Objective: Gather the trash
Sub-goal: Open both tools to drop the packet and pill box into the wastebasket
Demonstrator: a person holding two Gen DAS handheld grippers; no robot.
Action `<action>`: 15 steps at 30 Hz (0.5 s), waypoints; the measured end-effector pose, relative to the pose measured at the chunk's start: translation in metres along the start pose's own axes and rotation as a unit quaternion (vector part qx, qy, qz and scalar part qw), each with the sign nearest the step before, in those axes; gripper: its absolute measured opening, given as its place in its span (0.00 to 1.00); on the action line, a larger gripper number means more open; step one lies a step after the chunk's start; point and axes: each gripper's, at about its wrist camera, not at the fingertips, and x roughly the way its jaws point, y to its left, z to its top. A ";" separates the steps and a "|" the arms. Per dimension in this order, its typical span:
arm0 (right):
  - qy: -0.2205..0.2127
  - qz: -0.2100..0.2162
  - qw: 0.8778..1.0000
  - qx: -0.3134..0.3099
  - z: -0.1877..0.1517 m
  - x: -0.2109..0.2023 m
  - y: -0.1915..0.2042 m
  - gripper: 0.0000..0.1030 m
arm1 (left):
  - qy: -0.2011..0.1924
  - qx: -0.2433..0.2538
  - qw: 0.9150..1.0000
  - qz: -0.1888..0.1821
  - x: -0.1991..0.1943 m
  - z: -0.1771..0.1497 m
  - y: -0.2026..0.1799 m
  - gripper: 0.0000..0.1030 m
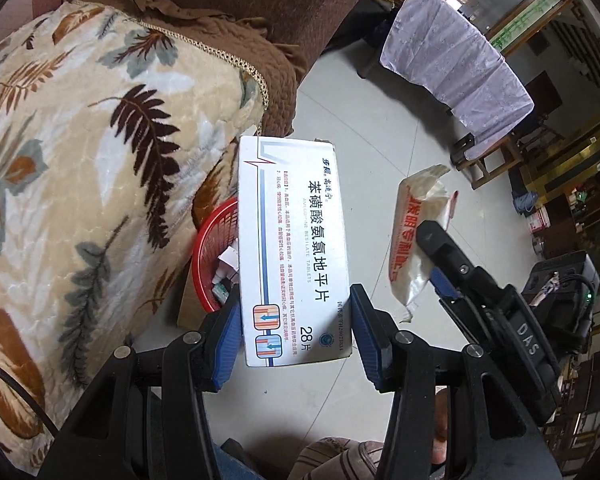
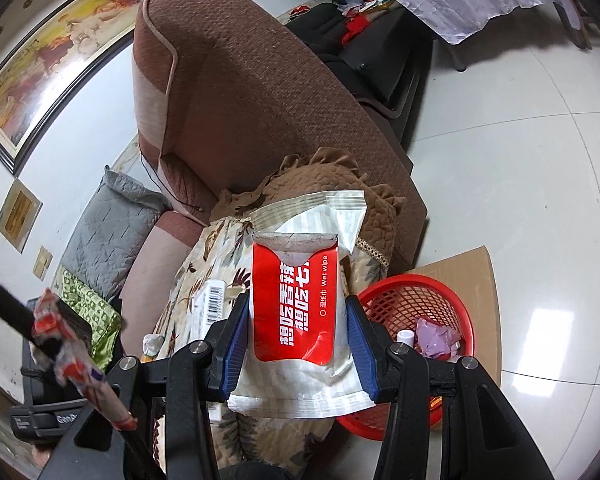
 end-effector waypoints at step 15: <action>-0.014 -0.002 1.000 0.011 0.011 -0.003 0.001 0.65 | 0.020 -0.014 1.000 -0.016 0.010 0.004 0.009 0.56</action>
